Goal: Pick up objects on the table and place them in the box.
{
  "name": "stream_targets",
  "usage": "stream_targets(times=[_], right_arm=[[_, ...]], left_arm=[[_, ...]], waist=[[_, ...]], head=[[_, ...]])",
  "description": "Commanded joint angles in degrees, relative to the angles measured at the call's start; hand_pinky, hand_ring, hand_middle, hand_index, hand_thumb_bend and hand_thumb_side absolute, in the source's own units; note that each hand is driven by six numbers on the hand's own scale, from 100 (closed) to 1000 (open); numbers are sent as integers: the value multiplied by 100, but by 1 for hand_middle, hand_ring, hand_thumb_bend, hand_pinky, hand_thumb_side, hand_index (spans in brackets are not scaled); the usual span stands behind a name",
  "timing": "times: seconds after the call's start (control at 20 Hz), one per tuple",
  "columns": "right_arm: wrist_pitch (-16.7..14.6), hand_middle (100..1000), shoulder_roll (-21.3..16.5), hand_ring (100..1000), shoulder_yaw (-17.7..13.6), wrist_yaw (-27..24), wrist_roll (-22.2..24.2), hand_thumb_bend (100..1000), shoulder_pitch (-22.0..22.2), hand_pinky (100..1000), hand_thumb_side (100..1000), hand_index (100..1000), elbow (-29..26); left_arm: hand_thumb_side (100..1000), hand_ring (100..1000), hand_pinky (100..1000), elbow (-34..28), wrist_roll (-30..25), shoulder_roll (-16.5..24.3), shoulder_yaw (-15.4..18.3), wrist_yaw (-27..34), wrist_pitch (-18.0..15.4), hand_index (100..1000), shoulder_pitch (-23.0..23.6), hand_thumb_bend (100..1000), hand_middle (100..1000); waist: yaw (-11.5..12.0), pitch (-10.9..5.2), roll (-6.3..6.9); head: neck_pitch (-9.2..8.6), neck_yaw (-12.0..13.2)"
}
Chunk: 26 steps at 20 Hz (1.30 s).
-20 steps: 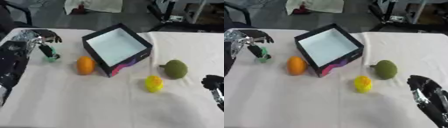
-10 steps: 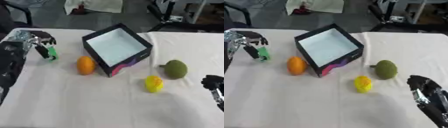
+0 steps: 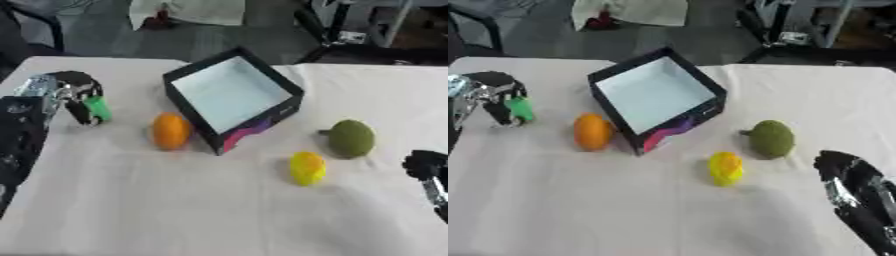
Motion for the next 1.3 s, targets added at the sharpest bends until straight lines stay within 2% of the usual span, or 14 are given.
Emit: stream_targets(times=[0.05,0.3,0.5,0.65,0.8,0.95,1.1,1.3], right_arm=[[3,679,-54,746,-10,13,-8,100,-17,774,546,764,-53],[3,679,-63,746,-18,12,-15,100,-7,774,544,764,-56],[1,679,-74,746,-16,18,-11,100,9,774,544,764,-55],[0,679,-85,746,-9,21,-8,100,20,774,543,764,-53],[-3,679,-93,746,4,15,4,100,26,774,542,764,-50],[-9,679,-91,746,31,-5,28,100,25,775,542,764,-47],[-20,680,-86,746,86,-41,84,100,-7,775,540,764,-39],[-19,679,-80,746,121,-94,131,100,-62,775,543,764,-25]], left_arm=[[100,423,505,-79,450,172,72,-56,81,631,-104,212,452],[100,398,490,-395,884,280,80,141,3,616,-333,162,419],[100,386,488,-1104,1015,370,-108,620,-436,614,-607,152,404],[100,399,513,-1644,982,274,-417,1039,-866,623,-769,147,412],[100,426,539,-1979,764,-70,-847,1456,-1325,638,-909,164,441],[100,431,537,-1976,501,-709,-1141,1477,-1571,637,-1073,158,447],[100,445,548,-1689,474,-1379,-1147,1124,-1540,647,-1107,163,461],[104,462,569,-1153,715,-2004,-880,273,-1224,662,-1033,177,480]], waist=[[10,-139,47],[6,-157,51],[25,-169,62],[32,-181,69],[32,-193,63],[-8,-202,42],[-102,-205,12],[-226,-188,-1]], head=[[-11,-6],[-11,-11],[-11,-10],[-11,10],[-11,23],[-11,79],[-11,177],[-11,304]])
